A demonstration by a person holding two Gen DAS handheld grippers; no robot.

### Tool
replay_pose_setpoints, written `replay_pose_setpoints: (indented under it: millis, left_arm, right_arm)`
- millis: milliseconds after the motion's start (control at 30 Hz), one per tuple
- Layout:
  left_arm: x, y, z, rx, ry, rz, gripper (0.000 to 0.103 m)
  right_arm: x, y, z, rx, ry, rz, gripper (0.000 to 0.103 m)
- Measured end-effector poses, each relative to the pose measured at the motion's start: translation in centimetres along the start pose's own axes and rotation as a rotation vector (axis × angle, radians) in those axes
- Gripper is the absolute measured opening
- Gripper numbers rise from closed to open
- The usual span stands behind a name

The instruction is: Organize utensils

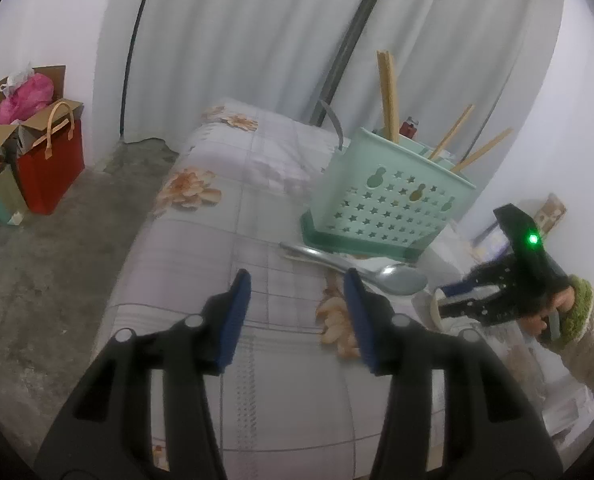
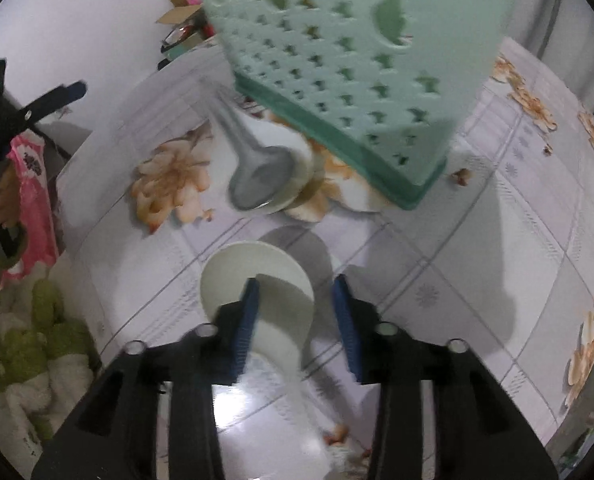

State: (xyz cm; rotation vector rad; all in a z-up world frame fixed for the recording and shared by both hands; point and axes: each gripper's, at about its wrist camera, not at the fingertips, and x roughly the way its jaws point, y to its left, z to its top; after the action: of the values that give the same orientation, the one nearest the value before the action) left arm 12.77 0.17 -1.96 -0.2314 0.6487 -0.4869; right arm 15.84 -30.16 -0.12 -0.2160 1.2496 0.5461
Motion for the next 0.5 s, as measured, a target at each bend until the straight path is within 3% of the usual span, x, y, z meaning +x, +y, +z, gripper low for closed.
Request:
replay_pose_setpoints:
  millis: [233, 400, 500]
  left_arm:
    - [0.0, 0.2, 0.0, -0.01, -0.006, 0.001, 0.048]
    - [0.1, 0.0, -0.3, -0.009, -0.001, -0.008, 0.048]
    - [0.0, 0.0, -0.5, -0.009, -0.004, -0.009, 0.048]
  right_arm:
    - [-0.7, 3.0, -0.3, -0.03, -0.007, -0.07, 0.007]
    - [-2.2, 6.1, -1.4, -0.045, -0.052, -0.156, 0.004]
    - [-3.8, 7.2, -2.0, -0.006, -0.131, -0.207, 0.003]
